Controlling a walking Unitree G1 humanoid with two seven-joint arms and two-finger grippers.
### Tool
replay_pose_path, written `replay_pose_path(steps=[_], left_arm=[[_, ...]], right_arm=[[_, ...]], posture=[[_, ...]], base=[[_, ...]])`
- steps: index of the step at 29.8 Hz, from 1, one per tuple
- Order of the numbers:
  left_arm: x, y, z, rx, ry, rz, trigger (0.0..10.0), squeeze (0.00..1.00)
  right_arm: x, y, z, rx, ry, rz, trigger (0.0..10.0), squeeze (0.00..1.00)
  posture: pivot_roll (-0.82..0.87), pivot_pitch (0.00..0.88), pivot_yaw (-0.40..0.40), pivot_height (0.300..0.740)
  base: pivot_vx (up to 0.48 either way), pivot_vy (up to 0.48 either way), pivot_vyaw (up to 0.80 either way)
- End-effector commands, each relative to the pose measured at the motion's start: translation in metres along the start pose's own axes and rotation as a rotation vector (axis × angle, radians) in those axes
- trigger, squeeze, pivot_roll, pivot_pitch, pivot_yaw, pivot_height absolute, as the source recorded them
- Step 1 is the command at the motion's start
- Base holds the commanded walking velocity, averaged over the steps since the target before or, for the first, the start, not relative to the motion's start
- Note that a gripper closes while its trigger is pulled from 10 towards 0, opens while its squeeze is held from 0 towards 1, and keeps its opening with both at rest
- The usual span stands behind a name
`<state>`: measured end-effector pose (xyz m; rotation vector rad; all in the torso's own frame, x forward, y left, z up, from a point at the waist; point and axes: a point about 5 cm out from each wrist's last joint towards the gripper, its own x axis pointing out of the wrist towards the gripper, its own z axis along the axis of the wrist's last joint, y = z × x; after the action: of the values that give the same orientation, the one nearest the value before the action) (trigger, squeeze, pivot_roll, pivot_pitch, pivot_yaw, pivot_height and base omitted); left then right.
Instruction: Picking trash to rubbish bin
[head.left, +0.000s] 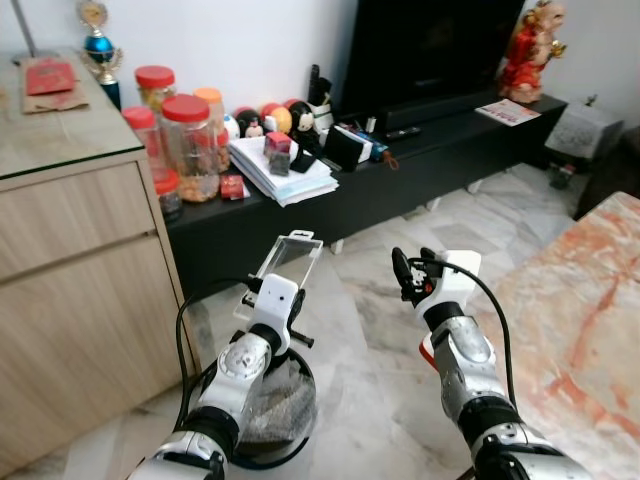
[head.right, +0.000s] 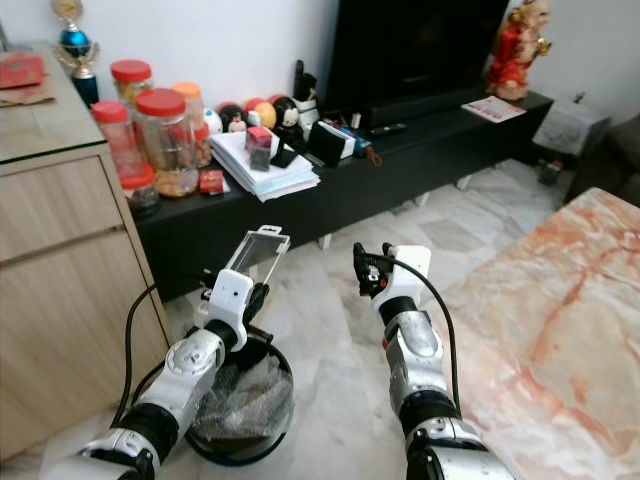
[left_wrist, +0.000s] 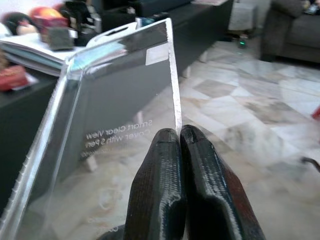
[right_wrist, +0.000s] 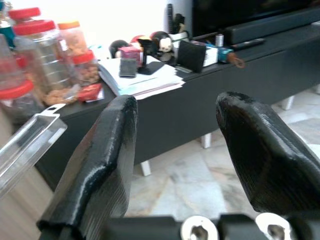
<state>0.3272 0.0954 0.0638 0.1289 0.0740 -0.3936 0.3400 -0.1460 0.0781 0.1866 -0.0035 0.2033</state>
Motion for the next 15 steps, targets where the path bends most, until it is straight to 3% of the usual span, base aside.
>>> replay_pose_path(steps=[1, 7, 15], left_arm=[[0.0001, 0.0034, 0.003, -0.002, -0.016, 0.031, 10.0, 0.0], [-0.0005, 0.0078, 0.0031, 0.009, -0.014, 0.061, 10.0, 0.0], [0.0001, 0.0093, 0.0052, 0.011, -0.02, 0.068, 10.0, 0.0]], right_arm=[[0.0017, 0.0025, 0.0031, -0.012, -0.008, 0.018, 10.0, 0.0], [0.0014, 0.0051, 0.0006, -0.032, 0.006, 0.027, 10.0, 0.0], [0.0014, 0.0034, 0.0006, -0.025, 0.013, 0.016, 10.0, 0.0]], posture=[[0.21, 0.0, -0.11, 0.74], [0.21, 0.0, -0.11, 0.74], [0.21, 0.0, -0.115, 0.74]], base=[[0.0, 0.0, 0.0], [0.259, 0.0, 0.0], [0.451, 0.0, 0.0]])
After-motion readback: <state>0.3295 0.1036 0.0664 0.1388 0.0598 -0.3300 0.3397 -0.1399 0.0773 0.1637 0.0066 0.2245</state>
